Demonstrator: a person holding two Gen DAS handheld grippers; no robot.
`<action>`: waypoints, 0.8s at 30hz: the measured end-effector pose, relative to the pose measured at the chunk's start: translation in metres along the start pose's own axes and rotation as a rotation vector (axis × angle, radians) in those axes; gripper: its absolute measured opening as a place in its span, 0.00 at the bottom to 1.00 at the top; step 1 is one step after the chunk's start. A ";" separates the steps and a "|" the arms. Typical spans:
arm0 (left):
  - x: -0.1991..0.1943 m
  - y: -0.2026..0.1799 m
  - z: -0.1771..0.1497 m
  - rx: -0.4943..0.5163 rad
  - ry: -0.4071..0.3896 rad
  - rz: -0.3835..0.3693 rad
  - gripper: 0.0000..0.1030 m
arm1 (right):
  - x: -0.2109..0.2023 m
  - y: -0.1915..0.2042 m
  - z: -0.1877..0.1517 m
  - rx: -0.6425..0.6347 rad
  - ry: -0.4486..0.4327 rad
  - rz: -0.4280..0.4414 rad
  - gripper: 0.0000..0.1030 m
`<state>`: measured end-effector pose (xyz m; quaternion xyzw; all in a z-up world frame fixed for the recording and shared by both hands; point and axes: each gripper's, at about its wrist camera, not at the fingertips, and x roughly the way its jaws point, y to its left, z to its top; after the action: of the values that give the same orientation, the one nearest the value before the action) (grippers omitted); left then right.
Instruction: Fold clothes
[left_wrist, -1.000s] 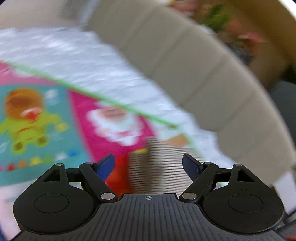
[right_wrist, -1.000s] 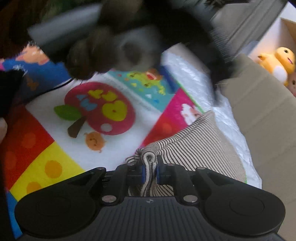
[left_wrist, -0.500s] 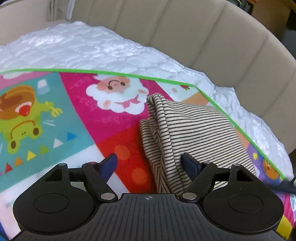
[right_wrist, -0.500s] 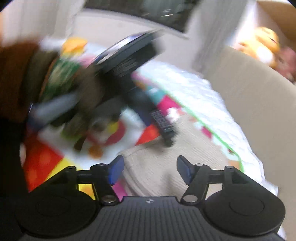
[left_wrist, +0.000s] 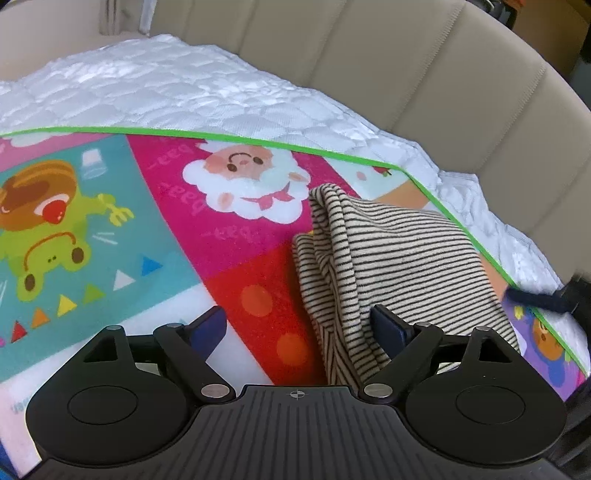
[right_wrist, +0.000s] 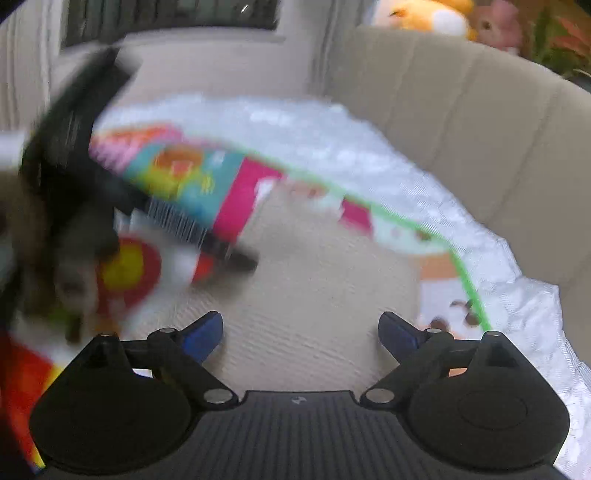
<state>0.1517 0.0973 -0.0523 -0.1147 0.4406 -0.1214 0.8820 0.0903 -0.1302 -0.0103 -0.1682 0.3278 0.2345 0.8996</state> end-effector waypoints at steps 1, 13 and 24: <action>0.000 0.000 0.000 0.000 0.001 0.000 0.88 | -0.004 -0.005 0.008 0.026 -0.022 0.005 0.90; 0.000 0.007 0.001 0.000 -0.004 0.020 0.90 | 0.119 -0.021 0.061 0.062 0.199 -0.041 0.45; 0.001 0.011 0.002 -0.003 -0.002 0.024 0.92 | 0.114 0.019 0.063 0.016 0.178 -0.112 0.52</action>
<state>0.1548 0.1081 -0.0551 -0.1109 0.4410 -0.1100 0.8838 0.1895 -0.0498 -0.0438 -0.1992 0.3986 0.1653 0.8798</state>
